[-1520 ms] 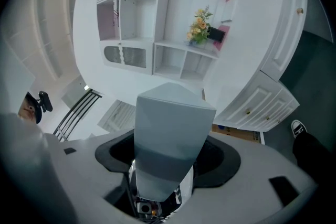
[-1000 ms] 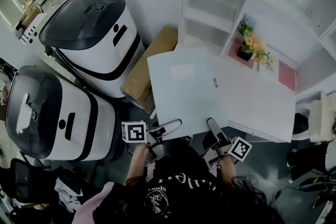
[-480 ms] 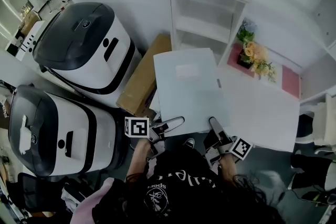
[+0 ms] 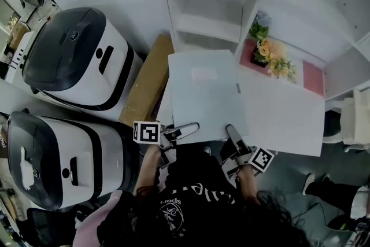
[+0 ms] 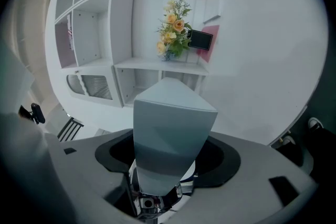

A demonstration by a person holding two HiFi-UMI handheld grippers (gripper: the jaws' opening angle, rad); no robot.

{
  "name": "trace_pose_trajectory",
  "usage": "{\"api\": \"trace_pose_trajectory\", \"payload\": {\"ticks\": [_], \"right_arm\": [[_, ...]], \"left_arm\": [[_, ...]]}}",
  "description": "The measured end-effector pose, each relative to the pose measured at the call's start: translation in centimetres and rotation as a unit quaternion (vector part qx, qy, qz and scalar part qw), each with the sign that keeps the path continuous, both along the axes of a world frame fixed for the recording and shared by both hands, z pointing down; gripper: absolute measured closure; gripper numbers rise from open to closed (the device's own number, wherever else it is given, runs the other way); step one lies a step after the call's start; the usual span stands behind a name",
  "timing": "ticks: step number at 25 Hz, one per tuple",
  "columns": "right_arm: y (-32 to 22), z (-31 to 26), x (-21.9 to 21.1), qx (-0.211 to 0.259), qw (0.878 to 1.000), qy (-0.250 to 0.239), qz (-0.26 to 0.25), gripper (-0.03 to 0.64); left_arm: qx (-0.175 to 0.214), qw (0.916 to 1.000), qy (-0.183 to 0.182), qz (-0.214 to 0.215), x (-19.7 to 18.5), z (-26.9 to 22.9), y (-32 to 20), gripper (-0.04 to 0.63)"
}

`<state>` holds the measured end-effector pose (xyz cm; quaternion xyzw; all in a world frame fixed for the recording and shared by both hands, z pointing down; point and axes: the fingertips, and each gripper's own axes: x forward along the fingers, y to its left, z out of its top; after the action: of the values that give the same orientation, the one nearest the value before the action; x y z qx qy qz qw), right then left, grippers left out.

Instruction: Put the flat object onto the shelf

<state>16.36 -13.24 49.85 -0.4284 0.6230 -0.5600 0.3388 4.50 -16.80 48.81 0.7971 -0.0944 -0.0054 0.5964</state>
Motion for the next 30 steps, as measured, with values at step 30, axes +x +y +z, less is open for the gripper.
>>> {"api": "trace_pose_trajectory", "payload": {"ticks": [30], "right_arm": [[-6.6, 3.5, -3.7, -0.059, 0.990, -0.016, 0.124, 0.313]], "left_arm": [[-0.058, 0.9867, -0.015, 0.151, -2.2, 3.0, -9.8, 0.229]]}}
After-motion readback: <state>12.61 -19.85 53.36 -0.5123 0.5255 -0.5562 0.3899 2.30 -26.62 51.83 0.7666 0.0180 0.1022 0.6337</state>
